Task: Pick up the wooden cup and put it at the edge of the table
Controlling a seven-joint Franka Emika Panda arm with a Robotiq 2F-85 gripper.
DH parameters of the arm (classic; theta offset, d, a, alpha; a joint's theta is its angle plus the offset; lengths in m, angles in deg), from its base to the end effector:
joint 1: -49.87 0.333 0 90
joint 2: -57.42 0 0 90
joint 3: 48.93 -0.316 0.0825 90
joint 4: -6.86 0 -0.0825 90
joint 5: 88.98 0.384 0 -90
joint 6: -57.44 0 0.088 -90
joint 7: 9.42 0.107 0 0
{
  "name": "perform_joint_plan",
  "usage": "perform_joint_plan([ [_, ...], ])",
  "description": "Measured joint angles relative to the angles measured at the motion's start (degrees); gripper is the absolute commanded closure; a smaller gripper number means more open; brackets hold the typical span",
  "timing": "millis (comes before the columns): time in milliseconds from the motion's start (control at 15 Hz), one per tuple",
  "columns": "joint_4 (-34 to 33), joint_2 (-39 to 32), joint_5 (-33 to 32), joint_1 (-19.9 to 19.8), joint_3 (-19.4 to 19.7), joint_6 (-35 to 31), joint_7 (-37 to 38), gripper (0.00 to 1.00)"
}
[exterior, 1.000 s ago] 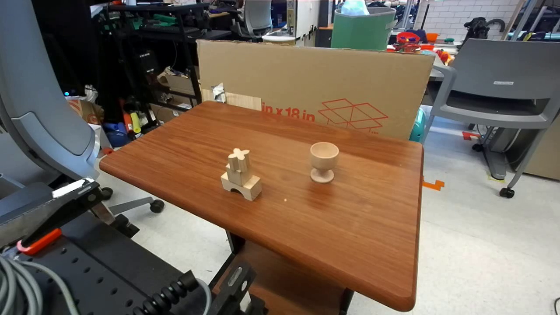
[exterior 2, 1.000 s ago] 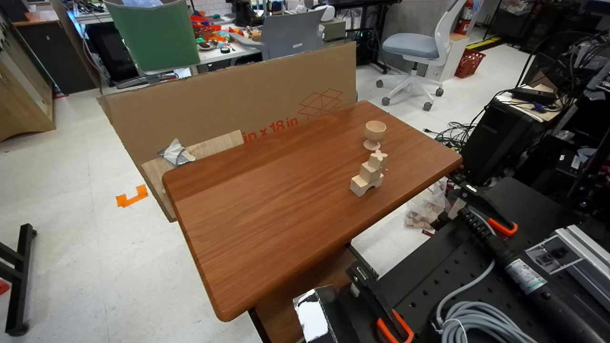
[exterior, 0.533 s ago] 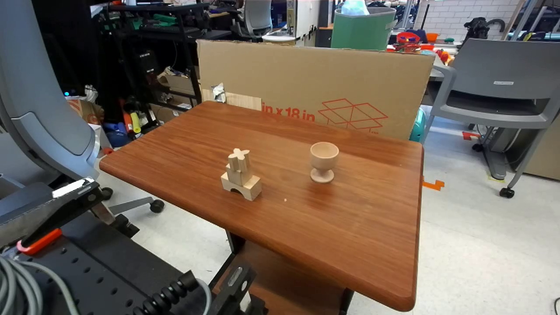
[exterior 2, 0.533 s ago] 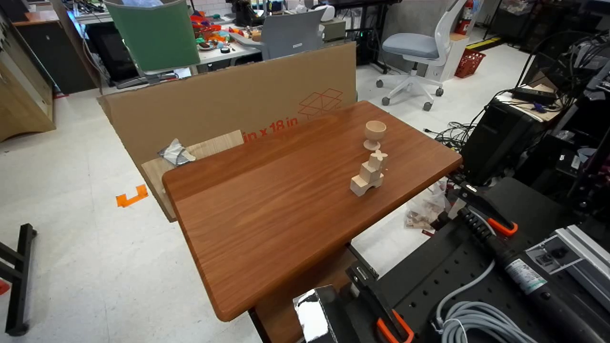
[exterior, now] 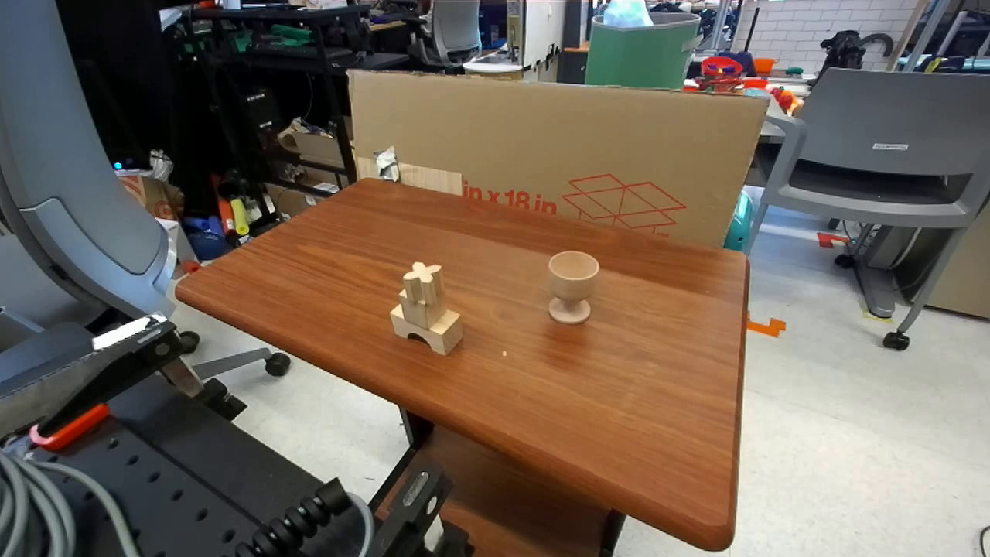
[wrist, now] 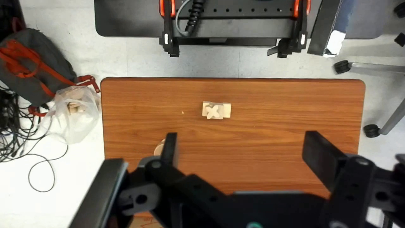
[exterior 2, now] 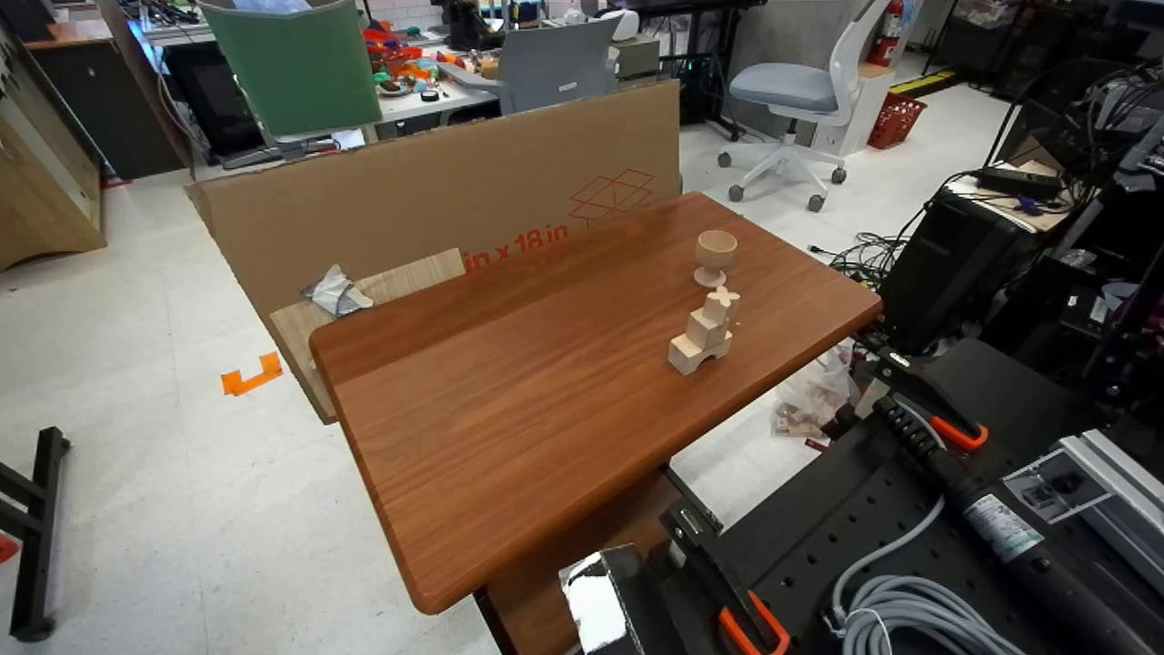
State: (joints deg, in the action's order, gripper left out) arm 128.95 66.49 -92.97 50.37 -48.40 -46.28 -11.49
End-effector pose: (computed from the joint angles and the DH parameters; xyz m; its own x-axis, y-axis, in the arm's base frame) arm 0.4870 -0.0062 0.4642 0.9850 0.0524 -0.1643 0.0624 -0.9964 0.0567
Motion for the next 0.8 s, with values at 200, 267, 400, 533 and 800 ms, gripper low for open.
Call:
perform_joint_plan([
  [200,-4.99,-8.32,0.43,-0.18,0.56,-2.19,0.2,0.0],
  [267,-5.79,-10.3,0.75,-0.37,0.85,-3.02,0.16,0.0],
  [400,-6.59,-13.26,0.94,-0.97,1.39,-4.17,-0.1,0.0],
  [533,-6.8,-15.33,0.94,-1.74,1.84,-4.8,-0.39,0.0],
  [800,-6.88,-19.35,0.95,-3.26,2.81,-8.96,-0.39,0.0],
])
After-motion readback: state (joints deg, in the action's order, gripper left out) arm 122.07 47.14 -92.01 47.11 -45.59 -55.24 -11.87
